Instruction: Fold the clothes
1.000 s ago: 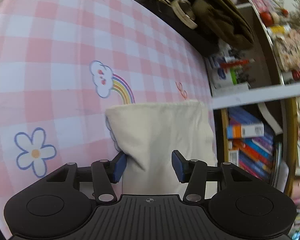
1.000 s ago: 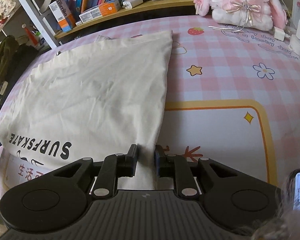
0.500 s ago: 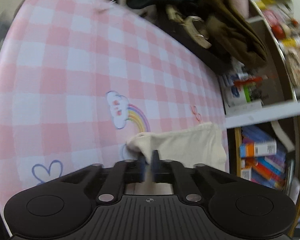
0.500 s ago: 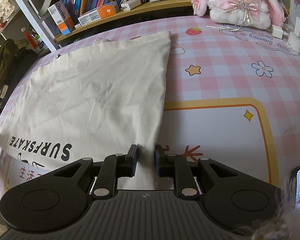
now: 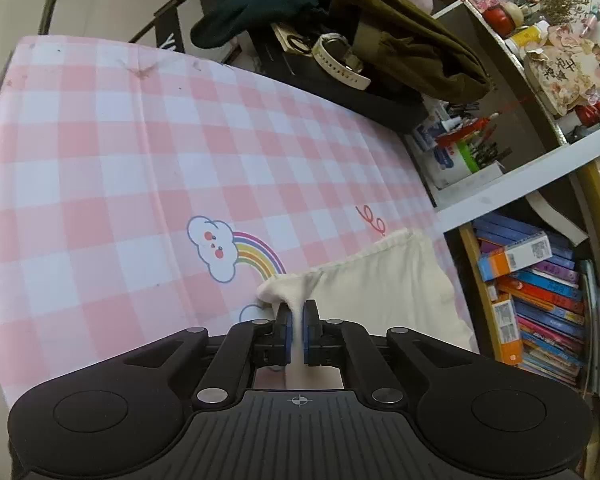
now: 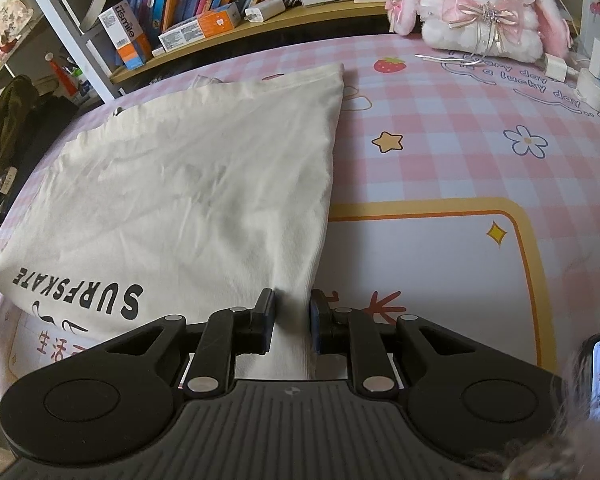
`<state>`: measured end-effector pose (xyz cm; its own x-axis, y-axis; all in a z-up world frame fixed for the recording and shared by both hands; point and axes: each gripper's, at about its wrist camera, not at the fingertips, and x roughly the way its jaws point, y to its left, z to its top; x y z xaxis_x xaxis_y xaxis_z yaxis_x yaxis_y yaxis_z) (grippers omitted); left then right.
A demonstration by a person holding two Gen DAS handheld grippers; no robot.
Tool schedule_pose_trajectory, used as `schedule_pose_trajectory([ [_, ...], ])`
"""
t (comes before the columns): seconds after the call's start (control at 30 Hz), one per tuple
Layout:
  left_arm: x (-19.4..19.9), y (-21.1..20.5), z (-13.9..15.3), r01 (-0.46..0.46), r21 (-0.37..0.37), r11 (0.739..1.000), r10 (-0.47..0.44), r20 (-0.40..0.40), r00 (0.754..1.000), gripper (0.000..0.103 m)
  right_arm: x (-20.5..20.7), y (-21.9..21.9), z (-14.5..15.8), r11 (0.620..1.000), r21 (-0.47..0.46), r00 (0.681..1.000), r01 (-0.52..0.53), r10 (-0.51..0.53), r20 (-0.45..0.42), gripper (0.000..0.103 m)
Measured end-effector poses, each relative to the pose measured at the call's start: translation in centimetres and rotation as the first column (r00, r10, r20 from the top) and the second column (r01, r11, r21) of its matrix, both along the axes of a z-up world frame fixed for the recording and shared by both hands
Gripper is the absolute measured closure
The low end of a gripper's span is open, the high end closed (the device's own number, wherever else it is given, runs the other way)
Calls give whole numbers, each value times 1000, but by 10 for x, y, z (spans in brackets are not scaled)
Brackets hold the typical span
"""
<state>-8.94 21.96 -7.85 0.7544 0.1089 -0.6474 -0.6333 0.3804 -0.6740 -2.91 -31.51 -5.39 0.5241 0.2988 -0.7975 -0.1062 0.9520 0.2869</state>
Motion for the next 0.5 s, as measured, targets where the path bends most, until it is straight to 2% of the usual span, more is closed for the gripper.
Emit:
schedule_pose_trajectory([
  [0.03,1,0,-1,4,-1,1000,-4,-4,1000,93,0,0,0,1000,-1,1000,-2,2,1,87],
  [0.1,0,2,-4,8,-17,1000,-8,-5,1000,82,0,0,0,1000,-4,1000,-6,6,1,87],
  [0.17,1,4,-7,0,-27,1000,0,-8,1000,76,0,1,1,1000,-8,1000,-7,7,3,87],
  [0.27,-2,5,-11,-9,-47,999,10,17,1000,76,0,3,2,1000,-22,1000,-9,9,5,87],
  [0.37,-4,7,-15,-4,-71,997,7,40,999,83,0,8,5,998,-62,1000,8,-7,14,81],
  [0.4,-4,8,-16,6,-85,996,-2,51,999,98,0,9,7,996,-84,1000,18,-16,20,71],
  [0.43,-4,10,-18,29,-97,995,-23,69,997,100,-1,11,8,994,-105,999,28,-26,26,64],
  [0.5,-3,13,-16,85,-87,993,-77,95,992,101,-1,15,14,988,-147,998,46,-39,46,64],
])
